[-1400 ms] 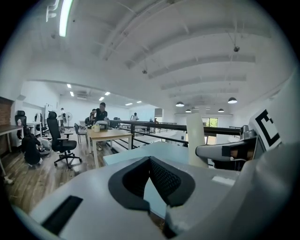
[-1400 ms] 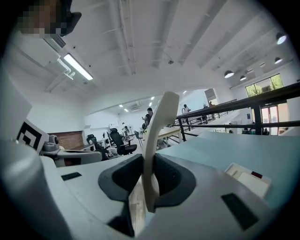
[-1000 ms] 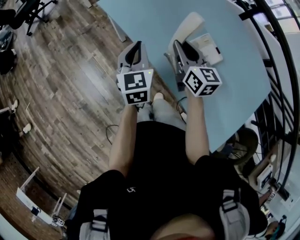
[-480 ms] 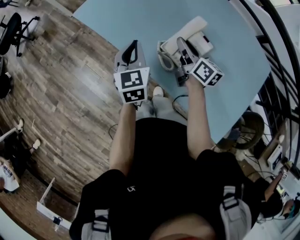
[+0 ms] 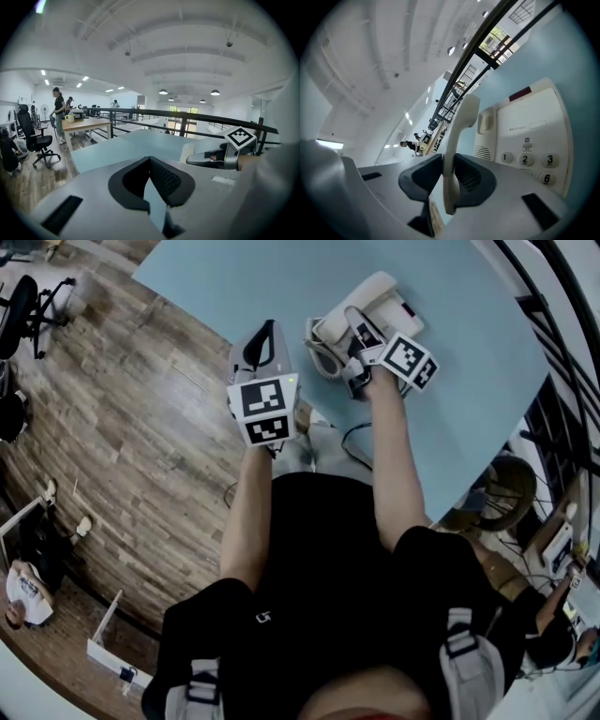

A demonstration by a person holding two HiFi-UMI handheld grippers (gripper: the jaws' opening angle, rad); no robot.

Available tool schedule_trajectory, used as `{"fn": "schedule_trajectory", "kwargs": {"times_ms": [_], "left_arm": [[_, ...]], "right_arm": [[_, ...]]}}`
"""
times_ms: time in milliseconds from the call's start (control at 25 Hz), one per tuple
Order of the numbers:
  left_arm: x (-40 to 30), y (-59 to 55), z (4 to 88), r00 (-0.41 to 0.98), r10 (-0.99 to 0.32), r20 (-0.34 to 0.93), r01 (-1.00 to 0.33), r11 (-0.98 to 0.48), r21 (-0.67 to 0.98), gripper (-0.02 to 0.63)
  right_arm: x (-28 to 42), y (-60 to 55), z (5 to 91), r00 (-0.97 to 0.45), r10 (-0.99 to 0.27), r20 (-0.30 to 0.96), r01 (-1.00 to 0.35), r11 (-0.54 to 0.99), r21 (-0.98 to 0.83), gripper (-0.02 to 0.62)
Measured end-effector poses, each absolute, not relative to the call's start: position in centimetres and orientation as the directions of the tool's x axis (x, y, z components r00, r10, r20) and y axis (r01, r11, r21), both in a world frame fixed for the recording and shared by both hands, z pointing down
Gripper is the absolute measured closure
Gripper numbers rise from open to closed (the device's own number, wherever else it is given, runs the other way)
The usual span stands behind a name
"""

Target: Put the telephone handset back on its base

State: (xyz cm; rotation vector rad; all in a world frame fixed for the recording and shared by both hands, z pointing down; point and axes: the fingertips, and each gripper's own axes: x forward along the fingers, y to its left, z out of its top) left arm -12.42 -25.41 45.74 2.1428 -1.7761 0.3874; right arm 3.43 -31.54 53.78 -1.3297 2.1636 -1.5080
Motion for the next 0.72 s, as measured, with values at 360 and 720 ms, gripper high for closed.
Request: {"fn": "schedule_trajectory", "kwargs": {"times_ms": [360,720], "left_arm": [[-12.8,-25.4,46.2,0.165,-0.892,0.421,-0.986,-0.150,0.068,0.606],[-12.8,-25.2,46.5,0.157,-0.889,0.429,-0.988,-0.143,0.066,0.606]], "right_arm": [[3.9,-32.0,55.8,-0.545,-0.767,0.339,-0.504,-0.023,-0.863,0.520],[3.7,-32.0,57.1,-0.560,-0.745,0.362,-0.513,-0.032,-0.858,0.522]]}}
